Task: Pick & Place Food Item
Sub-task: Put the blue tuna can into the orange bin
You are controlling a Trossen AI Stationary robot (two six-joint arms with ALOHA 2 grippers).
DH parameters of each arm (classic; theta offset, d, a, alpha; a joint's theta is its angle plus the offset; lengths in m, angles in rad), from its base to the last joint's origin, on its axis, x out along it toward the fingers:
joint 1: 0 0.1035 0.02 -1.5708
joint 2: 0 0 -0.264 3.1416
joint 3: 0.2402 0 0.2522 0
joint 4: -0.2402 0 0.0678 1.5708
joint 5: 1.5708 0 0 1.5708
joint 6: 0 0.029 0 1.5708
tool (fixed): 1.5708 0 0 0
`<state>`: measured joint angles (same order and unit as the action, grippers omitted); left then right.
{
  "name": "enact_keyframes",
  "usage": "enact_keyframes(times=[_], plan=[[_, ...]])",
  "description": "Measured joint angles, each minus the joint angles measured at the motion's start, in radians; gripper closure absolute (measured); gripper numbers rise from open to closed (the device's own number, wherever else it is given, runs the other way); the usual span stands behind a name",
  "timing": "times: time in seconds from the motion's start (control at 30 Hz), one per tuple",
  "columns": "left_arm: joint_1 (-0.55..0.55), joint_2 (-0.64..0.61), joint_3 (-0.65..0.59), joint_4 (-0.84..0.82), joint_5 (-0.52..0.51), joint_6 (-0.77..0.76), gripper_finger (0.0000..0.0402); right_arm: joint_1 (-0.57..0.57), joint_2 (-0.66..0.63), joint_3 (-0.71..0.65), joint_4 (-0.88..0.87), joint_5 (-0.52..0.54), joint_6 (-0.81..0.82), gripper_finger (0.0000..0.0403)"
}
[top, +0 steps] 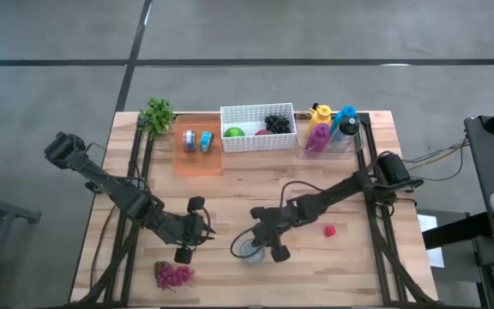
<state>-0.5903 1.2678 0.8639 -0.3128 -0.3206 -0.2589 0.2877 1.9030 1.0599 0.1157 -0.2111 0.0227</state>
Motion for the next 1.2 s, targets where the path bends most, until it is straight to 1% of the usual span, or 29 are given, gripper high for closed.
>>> enact_keyframes(times=[0.2,0.43,0.63,0.97,1.2], plan=[[0.000,0.000,0.000,-0.001,0.002,0.009,0.0323,-0.020,0.045,0.000,0.010,-0.006,0.000,0.0374],[0.000,0.000,0.000,-0.001,0.002,0.008,0.0323,-0.064,0.063,0.001,0.021,-0.011,-0.015,0.0375],[0.000,0.000,0.000,-0.001,0.002,0.008,0.0323,-0.125,0.080,0.003,0.039,-0.010,-0.046,0.0374],[0.000,0.000,0.000,-0.007,0.000,0.000,0.0323,-0.262,0.068,0.000,0.031,0.006,-0.083,0.0375],[0.000,0.000,0.000,-0.031,0.000,-0.005,0.0323,-0.298,0.060,-0.001,0.028,0.007,-0.087,0.0374]])
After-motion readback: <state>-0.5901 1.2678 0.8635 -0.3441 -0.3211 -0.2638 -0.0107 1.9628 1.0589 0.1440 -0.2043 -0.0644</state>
